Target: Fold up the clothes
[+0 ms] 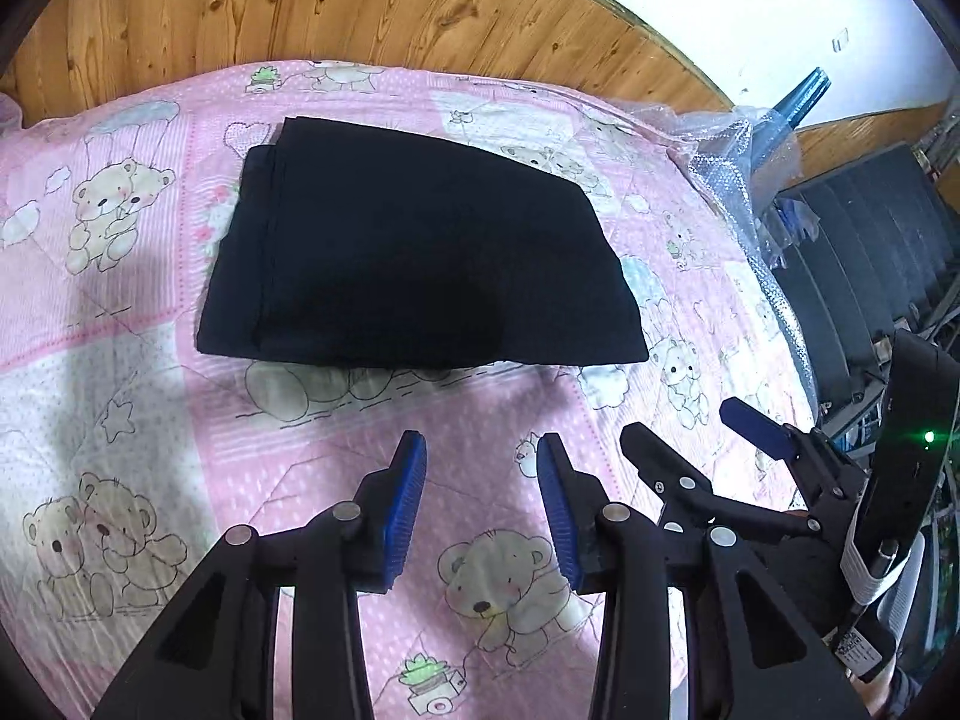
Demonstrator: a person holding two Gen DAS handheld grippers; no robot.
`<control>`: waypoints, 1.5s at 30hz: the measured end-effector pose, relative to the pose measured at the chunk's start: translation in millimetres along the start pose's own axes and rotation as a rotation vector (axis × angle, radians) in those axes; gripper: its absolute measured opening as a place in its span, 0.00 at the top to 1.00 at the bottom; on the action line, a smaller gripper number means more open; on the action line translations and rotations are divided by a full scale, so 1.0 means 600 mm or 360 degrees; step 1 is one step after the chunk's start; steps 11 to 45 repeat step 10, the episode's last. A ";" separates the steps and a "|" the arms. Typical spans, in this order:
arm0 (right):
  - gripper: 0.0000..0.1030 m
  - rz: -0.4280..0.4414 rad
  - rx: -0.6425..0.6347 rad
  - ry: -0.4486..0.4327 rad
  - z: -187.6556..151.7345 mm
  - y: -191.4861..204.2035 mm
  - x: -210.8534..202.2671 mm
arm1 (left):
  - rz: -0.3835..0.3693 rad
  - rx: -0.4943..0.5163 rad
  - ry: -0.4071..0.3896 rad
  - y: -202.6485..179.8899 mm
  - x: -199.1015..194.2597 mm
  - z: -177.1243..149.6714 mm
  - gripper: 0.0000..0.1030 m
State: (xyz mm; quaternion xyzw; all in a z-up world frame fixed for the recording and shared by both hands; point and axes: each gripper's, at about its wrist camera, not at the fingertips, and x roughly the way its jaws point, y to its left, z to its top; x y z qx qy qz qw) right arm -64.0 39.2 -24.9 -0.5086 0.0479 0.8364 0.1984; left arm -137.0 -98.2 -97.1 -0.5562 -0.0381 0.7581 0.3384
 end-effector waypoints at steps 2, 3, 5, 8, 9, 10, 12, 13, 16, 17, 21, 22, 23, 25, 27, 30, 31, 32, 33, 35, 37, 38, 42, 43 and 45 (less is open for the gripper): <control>0.17 0.0017 0.0003 0.0001 -0.002 0.003 0.000 | -0.0001 -0.0013 -0.0009 -0.001 -0.003 -0.002 0.61; 0.17 0.0023 0.0005 -0.0006 -0.003 0.003 -0.001 | -0.0001 -0.0017 -0.0014 -0.002 -0.006 -0.003 0.61; 0.17 0.0032 0.0011 -0.0033 -0.005 0.005 -0.005 | -0.0005 -0.0020 -0.0019 -0.004 -0.010 -0.004 0.61; 0.17 0.0031 0.0004 -0.0106 -0.007 0.006 -0.021 | -0.0004 -0.0017 -0.0029 -0.008 -0.017 -0.006 0.61; 0.17 0.0028 -0.0006 -0.0115 -0.007 0.007 -0.023 | 0.0002 -0.0017 -0.0033 -0.009 -0.019 -0.007 0.61; 0.17 0.0024 -0.0016 -0.0124 -0.006 0.009 -0.026 | 0.0001 -0.0019 -0.0032 -0.009 -0.020 -0.008 0.61; 0.17 0.0024 -0.0016 -0.0124 -0.006 0.009 -0.026 | 0.0001 -0.0019 -0.0032 -0.009 -0.020 -0.008 0.61; 0.17 0.0024 -0.0016 -0.0124 -0.006 0.009 -0.026 | 0.0001 -0.0019 -0.0032 -0.009 -0.020 -0.008 0.61; 0.17 0.0024 -0.0016 -0.0124 -0.006 0.009 -0.026 | 0.0001 -0.0019 -0.0032 -0.009 -0.020 -0.008 0.61; 0.17 0.0024 -0.0016 -0.0124 -0.006 0.009 -0.026 | 0.0001 -0.0019 -0.0032 -0.009 -0.020 -0.008 0.61; 0.17 0.0024 -0.0016 -0.0124 -0.006 0.009 -0.026 | 0.0001 -0.0019 -0.0032 -0.009 -0.020 -0.008 0.61; 0.17 0.0024 -0.0016 -0.0124 -0.006 0.009 -0.026 | 0.0001 -0.0019 -0.0032 -0.009 -0.020 -0.008 0.61; 0.17 0.0024 -0.0016 -0.0124 -0.006 0.009 -0.026 | 0.0001 -0.0019 -0.0032 -0.009 -0.020 -0.008 0.61; 0.17 0.0024 -0.0016 -0.0124 -0.006 0.009 -0.026 | 0.0001 -0.0019 -0.0032 -0.009 -0.020 -0.008 0.61; 0.17 0.0024 -0.0016 -0.0124 -0.006 0.009 -0.026 | 0.0001 -0.0019 -0.0032 -0.009 -0.020 -0.008 0.61; 0.17 0.0024 -0.0016 -0.0124 -0.006 0.009 -0.026 | 0.0001 -0.0019 -0.0032 -0.009 -0.020 -0.008 0.61; 0.17 0.0024 -0.0016 -0.0124 -0.006 0.009 -0.026 | 0.0001 -0.0019 -0.0032 -0.009 -0.020 -0.008 0.61; 0.17 0.0024 -0.0016 -0.0124 -0.006 0.009 -0.026 | 0.0001 -0.0019 -0.0032 -0.009 -0.020 -0.008 0.61; 0.17 0.0024 -0.0016 -0.0124 -0.006 0.009 -0.026 | 0.0001 -0.0019 -0.0032 -0.009 -0.020 -0.008 0.61; 0.17 0.0024 -0.0016 -0.0124 -0.006 0.009 -0.026 | 0.0001 -0.0019 -0.0032 -0.009 -0.020 -0.008 0.61; 0.17 0.0024 -0.0016 -0.0124 -0.006 0.009 -0.026 | 0.0001 -0.0019 -0.0032 -0.009 -0.020 -0.008 0.61; 0.17 0.0024 -0.0016 -0.0124 -0.006 0.009 -0.026 | 0.0001 -0.0019 -0.0032 -0.009 -0.020 -0.008 0.61; 0.17 0.0024 -0.0016 -0.0124 -0.006 0.009 -0.026 | 0.0001 -0.0019 -0.0032 -0.009 -0.020 -0.008 0.61; 0.17 0.0024 -0.0016 -0.0124 -0.006 0.009 -0.026 | 0.0001 -0.0019 -0.0032 -0.009 -0.020 -0.008 0.61; 0.17 0.0024 -0.0016 -0.0124 -0.006 0.009 -0.026 | 0.0001 -0.0019 -0.0032 -0.009 -0.020 -0.008 0.61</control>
